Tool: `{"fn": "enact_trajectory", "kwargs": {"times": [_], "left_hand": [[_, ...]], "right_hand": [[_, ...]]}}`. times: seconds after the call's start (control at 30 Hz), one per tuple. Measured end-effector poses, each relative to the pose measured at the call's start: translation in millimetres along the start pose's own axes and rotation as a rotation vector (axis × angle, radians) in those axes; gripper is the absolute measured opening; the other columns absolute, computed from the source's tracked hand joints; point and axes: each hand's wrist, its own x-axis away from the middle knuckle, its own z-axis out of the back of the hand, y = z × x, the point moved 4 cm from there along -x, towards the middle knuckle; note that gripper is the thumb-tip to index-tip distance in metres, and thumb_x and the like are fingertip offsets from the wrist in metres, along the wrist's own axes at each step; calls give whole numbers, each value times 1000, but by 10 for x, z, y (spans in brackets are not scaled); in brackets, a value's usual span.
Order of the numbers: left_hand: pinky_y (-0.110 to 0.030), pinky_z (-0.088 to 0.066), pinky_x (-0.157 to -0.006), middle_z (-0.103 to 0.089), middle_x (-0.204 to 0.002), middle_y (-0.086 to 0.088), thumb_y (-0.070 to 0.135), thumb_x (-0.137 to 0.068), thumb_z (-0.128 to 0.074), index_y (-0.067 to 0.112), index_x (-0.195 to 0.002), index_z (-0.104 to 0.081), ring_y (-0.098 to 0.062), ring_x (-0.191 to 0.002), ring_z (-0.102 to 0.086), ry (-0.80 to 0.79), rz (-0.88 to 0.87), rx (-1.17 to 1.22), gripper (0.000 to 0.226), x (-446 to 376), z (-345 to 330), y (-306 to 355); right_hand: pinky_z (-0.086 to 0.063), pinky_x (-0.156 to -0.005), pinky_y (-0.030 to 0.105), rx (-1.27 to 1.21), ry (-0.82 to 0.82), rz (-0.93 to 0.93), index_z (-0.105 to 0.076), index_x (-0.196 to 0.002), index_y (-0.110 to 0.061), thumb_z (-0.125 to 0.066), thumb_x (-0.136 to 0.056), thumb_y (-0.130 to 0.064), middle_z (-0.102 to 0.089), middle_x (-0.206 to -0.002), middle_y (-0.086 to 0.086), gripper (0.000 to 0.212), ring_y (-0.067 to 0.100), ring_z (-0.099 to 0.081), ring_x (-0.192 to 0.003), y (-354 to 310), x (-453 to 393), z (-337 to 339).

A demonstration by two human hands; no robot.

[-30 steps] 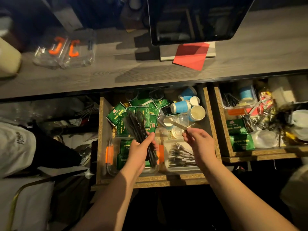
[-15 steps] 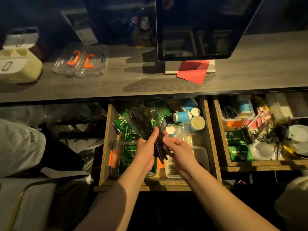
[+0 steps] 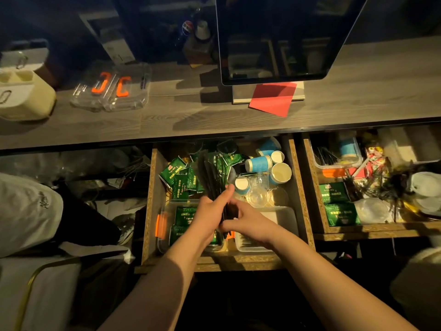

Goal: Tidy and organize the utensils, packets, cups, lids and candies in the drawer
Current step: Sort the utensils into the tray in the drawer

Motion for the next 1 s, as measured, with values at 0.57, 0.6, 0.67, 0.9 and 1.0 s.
{"fn": "enact_trajectory", "kwargs": {"times": [0.57,0.6,0.67,0.9,1.0], "left_hand": [[-39,-57,-90,-69,-115,-17,6,-68,-77,14,-124,-62,-26,-100,-71,-176,102,382,59,-365,-271,-407],[-42,-52,-96,-67,-119,-12,6,-69,-79,23,-130,-58,-25,-108,-67,-169,76,290,67,-428,-252,-437],[-38,-42,-101,-60,-126,-3,7,-73,-83,30,-133,-55,-19,-121,-55,-176,5,-60,70,-546,-247,-515],[-28,-44,-94,-54,-128,-5,16,-85,-78,25,-140,-51,-21,-116,-55,-287,-73,-834,62,-956,-423,-1232],[-27,-44,-94,-56,-133,-9,13,-87,-75,23,-142,-49,-24,-118,-56,-280,-32,-841,61,-1079,-463,-1481]], "right_hand": [[-50,-70,27,412,19,-219,-63,-103,-2,-69,-84,-9,-67,-83,9,21,21,-63,-75,743,102,789],[-51,-74,28,453,17,-252,-65,-103,-5,-71,-84,-11,-70,-89,9,21,23,-66,-82,856,92,871],[-49,-76,27,538,-10,-318,-66,-100,-14,-72,-83,-14,-70,-91,4,18,22,-66,-88,1093,63,981],[-53,-90,37,858,18,-470,-64,-112,-18,-65,-89,-21,-65,-99,4,23,26,-64,-100,1742,-151,1168],[-53,-91,38,922,12,-519,-62,-117,-18,-61,-92,-18,-64,-105,5,25,24,-62,-100,1918,-240,1199]]}}
